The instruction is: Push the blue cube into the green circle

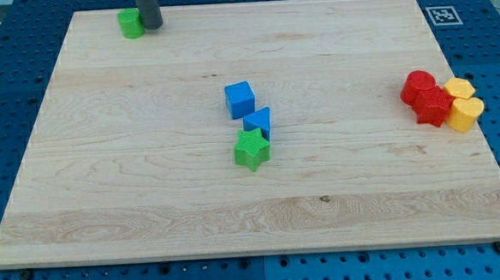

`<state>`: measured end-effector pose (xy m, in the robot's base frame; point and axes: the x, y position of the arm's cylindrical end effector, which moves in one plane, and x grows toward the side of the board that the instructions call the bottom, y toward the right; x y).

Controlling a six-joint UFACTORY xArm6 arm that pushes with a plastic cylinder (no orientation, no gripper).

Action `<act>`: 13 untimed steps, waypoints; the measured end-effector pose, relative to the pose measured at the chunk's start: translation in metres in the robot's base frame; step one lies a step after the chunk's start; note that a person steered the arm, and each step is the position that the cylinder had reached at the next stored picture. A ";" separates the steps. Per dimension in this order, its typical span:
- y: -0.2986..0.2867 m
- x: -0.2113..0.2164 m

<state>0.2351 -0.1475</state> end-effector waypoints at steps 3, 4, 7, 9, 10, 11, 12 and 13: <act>0.152 0.121; 0.174 0.148; 0.098 0.195; 0.085 0.238; 0.067 0.240; 0.037 0.205; 0.003 0.180; -0.002 0.179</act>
<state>0.4145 -0.1497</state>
